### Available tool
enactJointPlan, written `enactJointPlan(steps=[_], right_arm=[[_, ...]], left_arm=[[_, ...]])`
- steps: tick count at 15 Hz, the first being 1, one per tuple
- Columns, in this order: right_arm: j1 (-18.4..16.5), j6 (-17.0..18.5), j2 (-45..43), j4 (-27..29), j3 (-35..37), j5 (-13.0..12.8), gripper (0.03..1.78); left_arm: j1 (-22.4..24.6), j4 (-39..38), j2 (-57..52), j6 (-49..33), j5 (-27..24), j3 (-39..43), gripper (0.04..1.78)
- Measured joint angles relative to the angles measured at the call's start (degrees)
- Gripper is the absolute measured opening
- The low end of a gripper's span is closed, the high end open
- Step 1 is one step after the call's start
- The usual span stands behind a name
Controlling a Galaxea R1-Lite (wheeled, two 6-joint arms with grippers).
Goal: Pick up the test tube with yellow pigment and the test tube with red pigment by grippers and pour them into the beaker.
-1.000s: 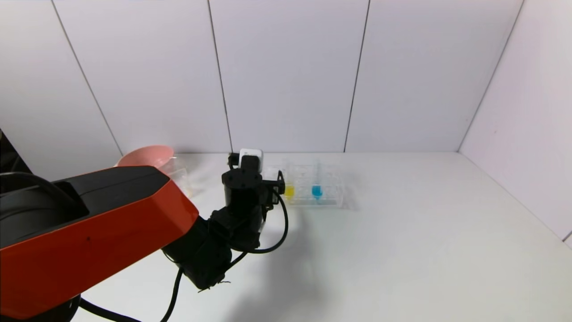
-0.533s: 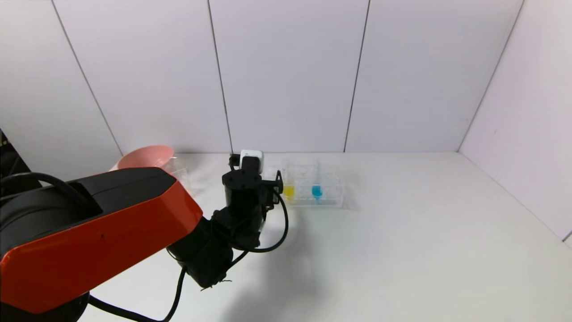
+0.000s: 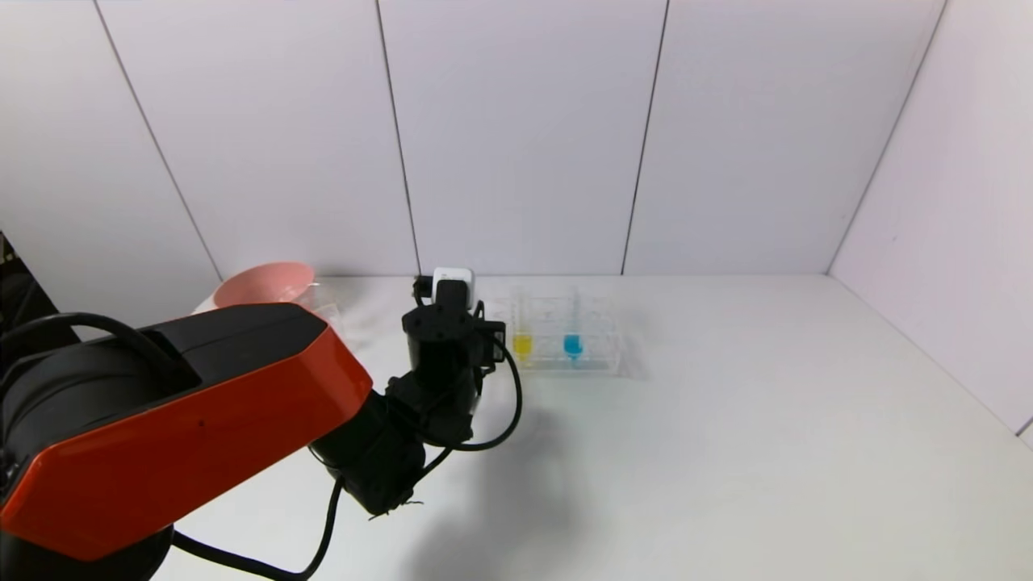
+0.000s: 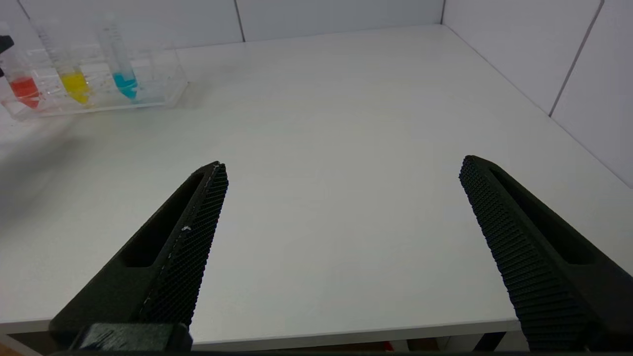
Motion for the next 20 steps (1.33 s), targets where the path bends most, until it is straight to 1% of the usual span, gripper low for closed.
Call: enactJointPlan(steps=[8, 14, 20], right_arm=[[0.0, 0.0, 0.0, 0.0, 0.0, 0.0, 1.71], [0.0, 0.0, 0.0, 0.0, 0.0, 0.0, 1.71], [0.0, 0.0, 0.0, 0.0, 0.0, 0.0, 1.71]], left_arm=[[0.0, 0.2, -0.2, 0.9, 0.0, -0.4, 0.42], [-0.5, 0.1, -4.6, 5.7, -0.2, -1.4, 0.42], [-1.4, 0.3, -8.1, 6.7, 0.2, -1.0, 0.42]])
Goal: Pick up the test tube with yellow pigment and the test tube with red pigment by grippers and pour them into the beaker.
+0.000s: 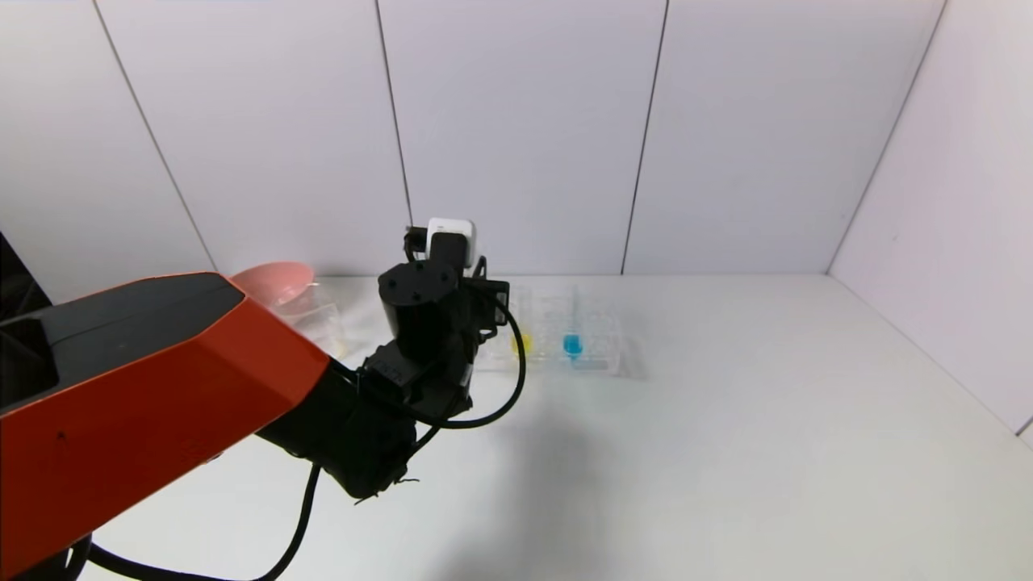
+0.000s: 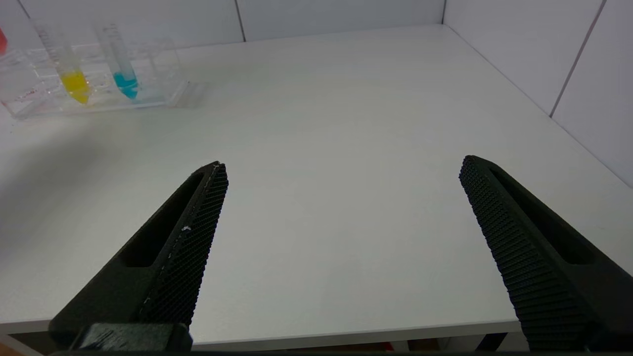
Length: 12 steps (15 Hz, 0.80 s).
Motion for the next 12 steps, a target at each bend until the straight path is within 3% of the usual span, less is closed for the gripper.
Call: enactJointPlan(steps=[8, 12], right_arm=[[0.0, 0.0, 0.0, 0.0, 0.0, 0.0, 1.71], [0.0, 0.0, 0.0, 0.0, 0.0, 0.0, 1.71]], left_arm=[[0.3, 2.9, -4.6, 0.0, -0.8, 2.3, 0.42], [5.1, 10.5, -14.0, -0.2, -8.5, 8.8, 0.42]])
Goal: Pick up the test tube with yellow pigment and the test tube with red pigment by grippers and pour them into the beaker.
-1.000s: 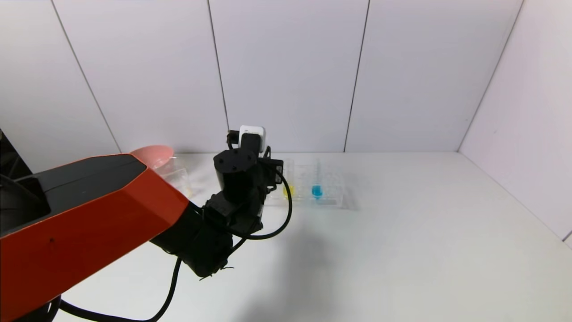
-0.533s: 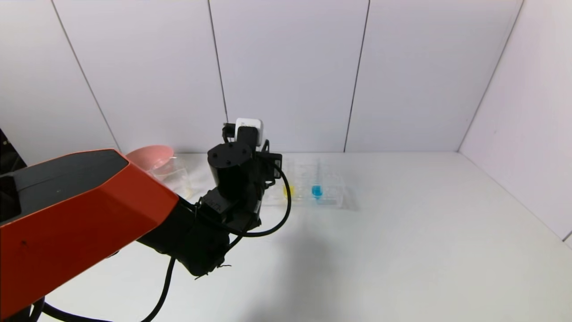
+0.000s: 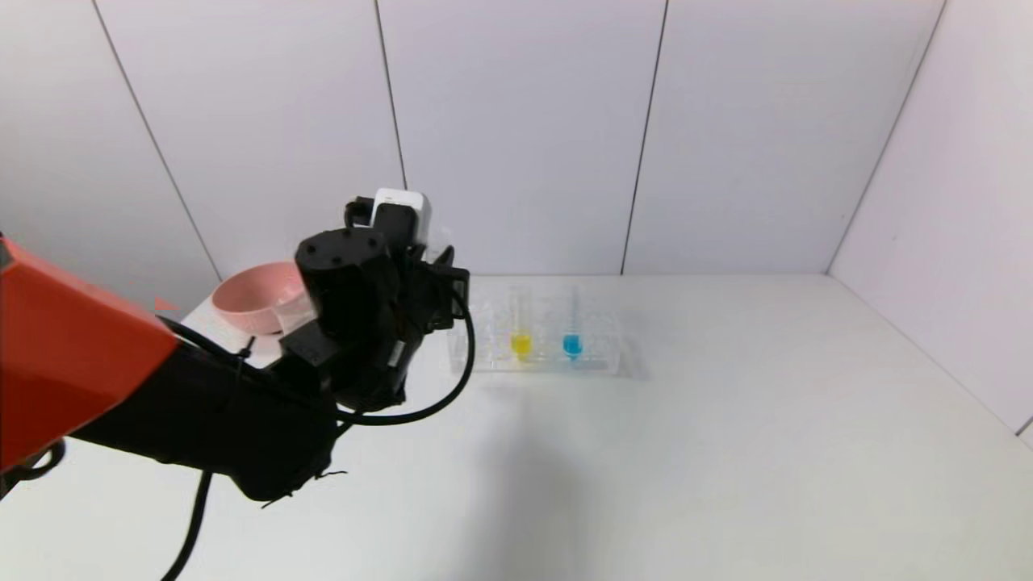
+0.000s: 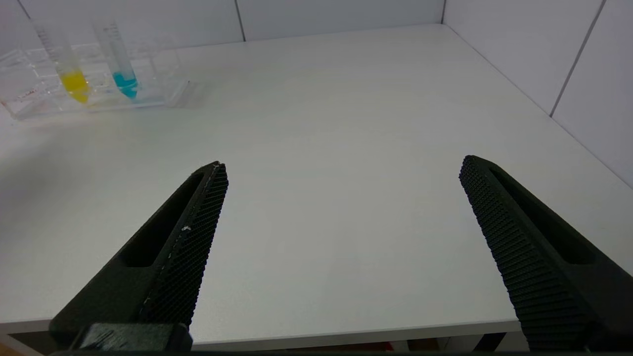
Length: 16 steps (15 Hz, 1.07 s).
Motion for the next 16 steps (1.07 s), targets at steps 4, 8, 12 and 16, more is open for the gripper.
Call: enactJointPlan(steps=[4, 8, 12, 16], right_arm=[[0.0, 0.0, 0.0, 0.0, 0.0, 0.0, 1.71], [0.0, 0.0, 0.0, 0.0, 0.0, 0.0, 1.71], [0.0, 0.0, 0.0, 0.0, 0.0, 0.0, 1.71], [0.0, 0.0, 0.0, 0.0, 0.0, 0.0, 1.71]], left_arm=[[12.2, 12.0, -12.3, 0.0, -16.6, 7.6, 0.42], [31.1, 23.7, -20.3, 0.5, -37.1, 9.7, 0.42], [44.5, 37.0, -21.9, 8.9, -55.1, 5.5, 0.42], [46.7, 47.4, -18.0, 18.4, -57.2, -2.3, 0.42]])
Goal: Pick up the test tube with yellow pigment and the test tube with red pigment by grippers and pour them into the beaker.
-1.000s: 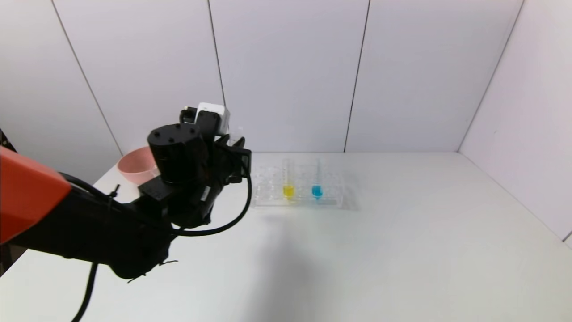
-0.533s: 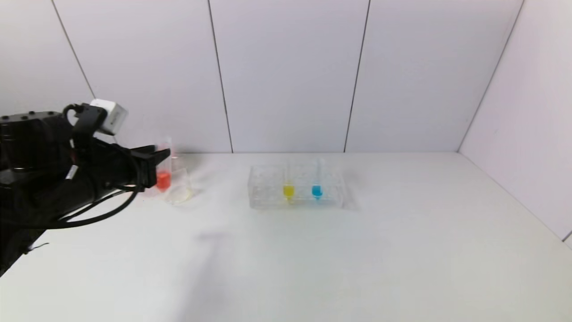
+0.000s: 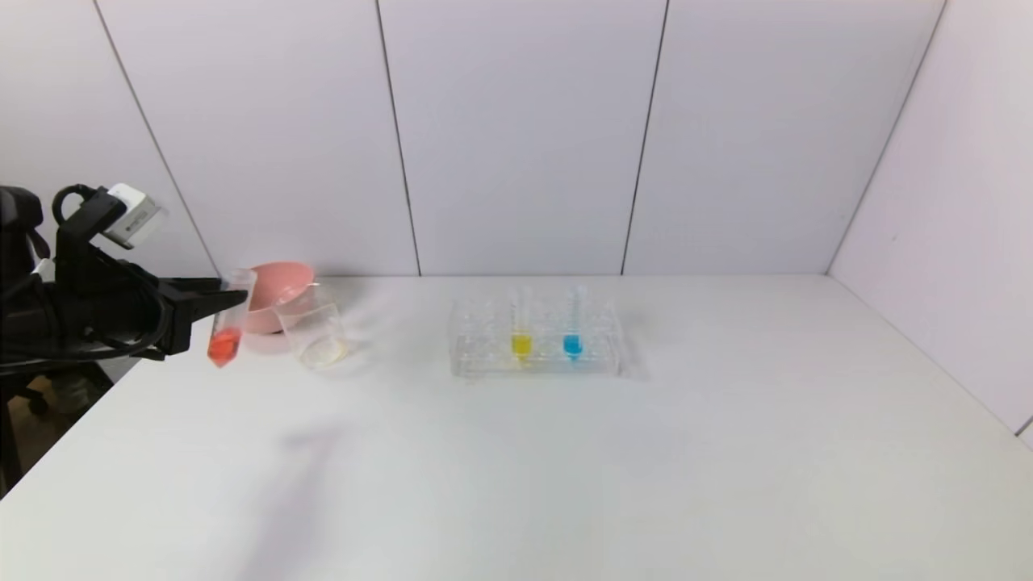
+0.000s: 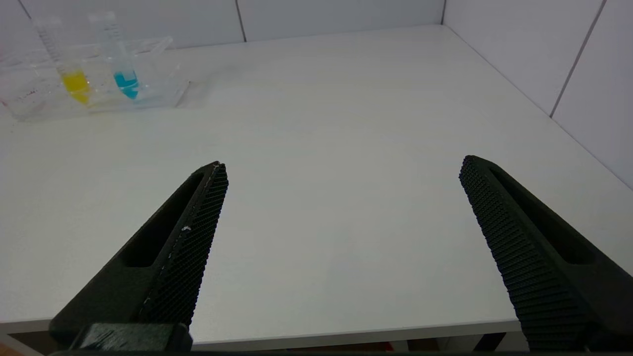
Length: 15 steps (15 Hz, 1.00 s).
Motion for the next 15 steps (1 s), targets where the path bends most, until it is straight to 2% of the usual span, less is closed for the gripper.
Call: enactJointPlan(steps=[9, 15], right_arm=[[0.0, 0.0, 0.0, 0.0, 0.0, 0.0, 1.71], [0.0, 0.0, 0.0, 0.0, 0.0, 0.0, 1.71]], left_arm=[[-0.2, 21.2, 12.6, 13.2, 1.1, -22.9, 0.42], [-1.3, 37.1, 18.4, 20.7, 6.6, -36.1, 0.42]])
